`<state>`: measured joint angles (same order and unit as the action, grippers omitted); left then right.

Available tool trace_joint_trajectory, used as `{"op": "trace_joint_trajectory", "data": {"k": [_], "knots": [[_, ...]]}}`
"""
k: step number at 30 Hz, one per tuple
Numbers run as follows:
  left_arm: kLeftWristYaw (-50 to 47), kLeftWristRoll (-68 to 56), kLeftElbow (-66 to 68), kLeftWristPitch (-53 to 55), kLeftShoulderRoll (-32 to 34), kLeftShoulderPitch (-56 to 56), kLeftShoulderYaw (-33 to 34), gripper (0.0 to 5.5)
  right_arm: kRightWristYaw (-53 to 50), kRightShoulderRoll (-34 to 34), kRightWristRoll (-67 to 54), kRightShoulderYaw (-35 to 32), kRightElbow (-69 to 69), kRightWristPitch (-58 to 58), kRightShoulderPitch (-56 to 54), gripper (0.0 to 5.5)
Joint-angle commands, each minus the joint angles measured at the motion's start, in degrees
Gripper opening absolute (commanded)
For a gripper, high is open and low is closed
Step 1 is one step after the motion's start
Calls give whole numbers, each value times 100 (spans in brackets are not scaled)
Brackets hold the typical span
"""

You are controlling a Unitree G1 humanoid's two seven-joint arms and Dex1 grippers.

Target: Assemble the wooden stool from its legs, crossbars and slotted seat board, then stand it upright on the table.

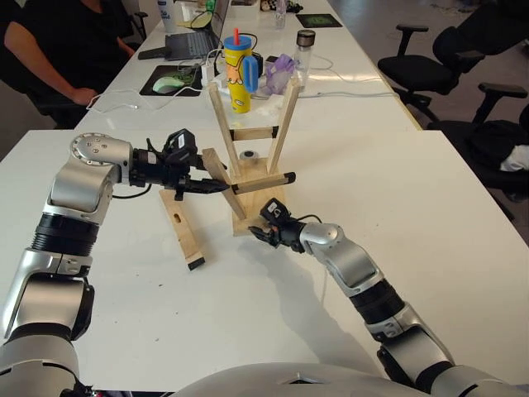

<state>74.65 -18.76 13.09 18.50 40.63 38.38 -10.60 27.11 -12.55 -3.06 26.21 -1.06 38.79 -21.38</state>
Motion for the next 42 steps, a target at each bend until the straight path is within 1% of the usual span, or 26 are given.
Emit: {"op": "trace_joint_trajectory", "data": {"k": [1,6,8,10,11,13,15,17,19,20,24,27,30,33,34,35,37,39,40,42], "knots": [[-189,194,463,155,-220,-382,-103,248,111,-235,178,297,-504,649,513,251],[-373,163,621,189,-145,-184,258,321,94,-258,229,294,-536,573,603,251],[-263,6,307,422,73,-249,436,353,64,-260,240,264,-565,534,633,251],[21,-174,-79,699,556,-460,699,382,70,-243,212,236,-586,459,672,251],[118,-254,-171,802,807,-552,891,398,84,-238,200,235,-592,424,689,251],[170,-438,-166,946,1184,-576,1366,401,90,-236,208,247,-584,341,739,251],[142,-1071,-483,1534,1313,-352,1943,401,81,-229,220,247,-601,277,780,251],[-343,-2046,-784,2270,1026,344,2607,401,62,-224,237,245,-643,212,808,251],[-1391,-2899,-909,2627,405,1199,3158,401,43,-210,256,246,-699,162,809,251],[-1887,-3101,-1003,2617,78,1437,3276,401,37,-189,255,240,-736,132,801,251],[-3133,-3236,-1479,2368,-1013,1500,3085,401,74,-139,283,285,-870,27,749,251],[-3563,-3133,-1718,2405,-1438,1073,2755,401,93,-117,312,336,-938,-7,720,251],[-3577,-1686,-1492,2298,-1065,134,1213,401,82,-86,329,359,-940,-6,696,251],[-3353,-1021,-1622,2134,-795,-537,474,401,84,-72,344,374,-979,-17,655,251],[-3324,-847,-1682,2011,-762,-619,341,401,69,-77,359,366,-1005,-25,642,251],[-3322,-749,-1699,1931,-755,-633,277,401,57,-78,367,358,-1024,-28,631,251],[-3451,-784,-1733,1795,-892,-390,479,401,49,-77,362,347,-1054,-38,602,251],[-3806,-952,-1679,1671,-1111,19,972,401,28,-74,347,315,-1058,-62,605,251],[-4033,-1110,-1637,1693,-1229,221,1285,420,20,-82,349,309,-1057,-81,611,251],[-4438,-1201,-1640,1656,-1269,418,1785,441,-19,-94,378,301,-1055,-177,624,251]]}}
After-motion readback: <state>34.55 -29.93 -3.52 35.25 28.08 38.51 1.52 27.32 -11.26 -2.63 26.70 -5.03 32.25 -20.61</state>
